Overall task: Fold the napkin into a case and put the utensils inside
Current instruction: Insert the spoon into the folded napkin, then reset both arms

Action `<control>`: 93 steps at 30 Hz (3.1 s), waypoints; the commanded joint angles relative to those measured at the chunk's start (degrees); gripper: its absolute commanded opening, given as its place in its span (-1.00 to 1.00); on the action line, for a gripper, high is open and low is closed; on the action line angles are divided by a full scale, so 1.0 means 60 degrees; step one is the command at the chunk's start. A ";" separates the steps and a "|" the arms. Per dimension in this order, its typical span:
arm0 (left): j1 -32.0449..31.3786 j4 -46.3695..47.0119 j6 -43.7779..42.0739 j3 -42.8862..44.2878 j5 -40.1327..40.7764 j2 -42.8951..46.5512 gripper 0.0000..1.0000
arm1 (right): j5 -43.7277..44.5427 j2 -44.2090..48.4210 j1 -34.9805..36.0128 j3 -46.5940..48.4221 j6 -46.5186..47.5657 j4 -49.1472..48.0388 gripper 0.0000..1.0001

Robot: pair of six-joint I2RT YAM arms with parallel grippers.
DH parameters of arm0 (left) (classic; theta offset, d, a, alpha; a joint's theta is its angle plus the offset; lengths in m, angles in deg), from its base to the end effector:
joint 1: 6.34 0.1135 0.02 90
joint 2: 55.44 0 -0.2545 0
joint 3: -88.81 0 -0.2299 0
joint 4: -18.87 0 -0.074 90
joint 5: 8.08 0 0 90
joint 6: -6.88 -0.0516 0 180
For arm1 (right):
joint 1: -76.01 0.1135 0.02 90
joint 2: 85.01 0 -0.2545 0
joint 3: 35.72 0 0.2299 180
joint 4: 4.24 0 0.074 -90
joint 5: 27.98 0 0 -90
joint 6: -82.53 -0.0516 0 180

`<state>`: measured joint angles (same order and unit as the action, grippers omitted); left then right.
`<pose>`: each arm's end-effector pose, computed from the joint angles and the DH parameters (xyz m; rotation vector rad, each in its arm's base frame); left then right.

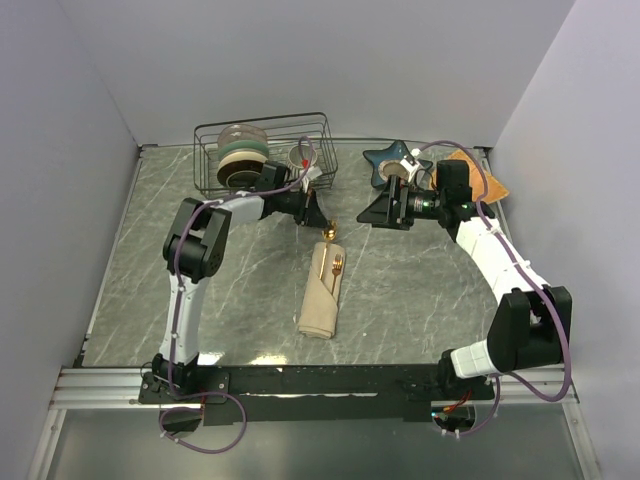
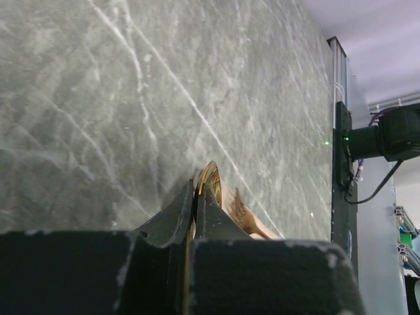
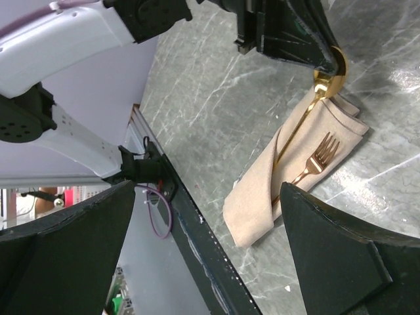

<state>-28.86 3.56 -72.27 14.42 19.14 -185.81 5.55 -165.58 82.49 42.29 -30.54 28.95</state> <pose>0.4150 -0.2217 0.1483 0.8270 2.0789 -1.5456 0.2844 0.0756 0.2944 -0.2688 2.1627 1.3656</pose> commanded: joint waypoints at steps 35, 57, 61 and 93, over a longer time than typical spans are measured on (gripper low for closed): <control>-0.0406 0.0207 -0.0343 -0.2115 -0.0010 0.1879 -0.89 | -0.0271 -0.0121 -0.0055 0.0445 0.0212 0.0080 1.00; -0.0465 -0.0174 -0.0651 -0.2467 0.0473 0.1850 -0.56 | -0.0301 -0.0208 -0.0055 0.0460 0.0197 0.0124 1.00; -0.0465 -0.0087 -0.0622 -0.2584 0.0693 0.2024 -0.36 | -0.0330 -0.0252 -0.0055 0.0504 0.0139 0.0095 1.00; 0.1363 -0.7289 -0.2674 0.1574 0.4229 0.5381 0.99 | 0.2906 0.0655 -0.1532 0.2102 0.2804 0.2774 1.00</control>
<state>-28.40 -24.59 -89.45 18.81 48.16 -154.16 15.98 -165.67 77.25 54.16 -16.81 41.35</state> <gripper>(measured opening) 0.993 0.996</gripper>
